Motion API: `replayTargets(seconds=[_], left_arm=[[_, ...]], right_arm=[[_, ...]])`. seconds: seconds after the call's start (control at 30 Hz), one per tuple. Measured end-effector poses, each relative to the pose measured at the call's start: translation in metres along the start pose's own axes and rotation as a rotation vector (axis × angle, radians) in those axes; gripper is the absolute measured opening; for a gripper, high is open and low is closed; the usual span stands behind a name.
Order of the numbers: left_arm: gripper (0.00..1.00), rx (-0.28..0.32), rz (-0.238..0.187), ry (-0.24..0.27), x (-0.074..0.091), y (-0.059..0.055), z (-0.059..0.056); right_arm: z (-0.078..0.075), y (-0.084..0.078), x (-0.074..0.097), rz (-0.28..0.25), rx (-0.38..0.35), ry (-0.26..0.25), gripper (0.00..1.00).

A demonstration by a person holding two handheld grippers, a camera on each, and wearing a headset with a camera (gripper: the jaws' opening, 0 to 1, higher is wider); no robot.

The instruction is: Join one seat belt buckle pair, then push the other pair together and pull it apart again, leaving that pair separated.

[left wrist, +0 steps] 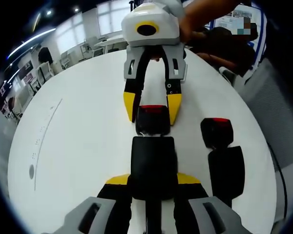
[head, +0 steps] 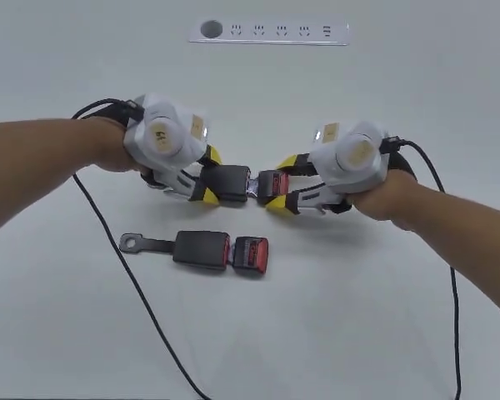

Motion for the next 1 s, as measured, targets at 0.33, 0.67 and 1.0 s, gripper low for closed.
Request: replayTargets(seconds=[0.33,0.67,1.0], left_arm=[[0.34,0.007,-0.007,0.003,0.0,0.0,0.0],[0.34,0.015,-0.009,0.008,0.0,0.0,0.0],[0.34,0.017,-0.009,0.009,0.0,0.0,0.0]], right_arm=[[-0.001,-0.005,0.009,-0.009,-0.002,0.011,0.35],[-0.004,-0.015,0.03,-0.001,-0.019,0.008,0.35],[-0.011,-0.027,0.049,0.004,-0.025,-0.017,0.35]])
Point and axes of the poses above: the centre of the closed fingertips' face, and the gripper's own axes: x roughly backward along the fingers, z roughly to its left, y roughly out of its top, the point moved 4 cm from there along x, roughly backward along the fingers, and after that the axes turned 14 degrees about -z, right-handed, at the moved point
